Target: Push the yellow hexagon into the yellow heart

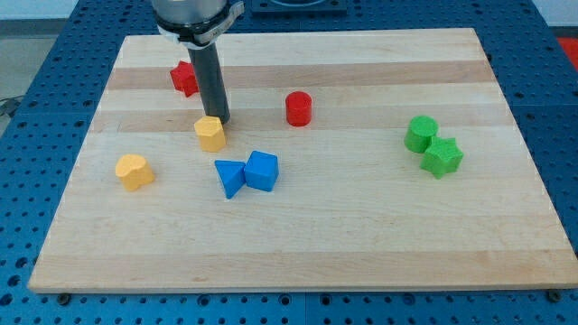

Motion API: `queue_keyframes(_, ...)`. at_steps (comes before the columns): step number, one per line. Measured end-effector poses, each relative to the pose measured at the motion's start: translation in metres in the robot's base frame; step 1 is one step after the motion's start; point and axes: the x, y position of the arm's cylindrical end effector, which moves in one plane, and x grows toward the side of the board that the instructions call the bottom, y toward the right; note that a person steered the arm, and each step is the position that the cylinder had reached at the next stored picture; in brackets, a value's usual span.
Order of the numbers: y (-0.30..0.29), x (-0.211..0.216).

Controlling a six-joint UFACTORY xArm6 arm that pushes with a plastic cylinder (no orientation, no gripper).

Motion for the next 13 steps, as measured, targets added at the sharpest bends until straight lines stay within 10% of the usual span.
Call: queue_keyframes(13,-0.040,0.045)
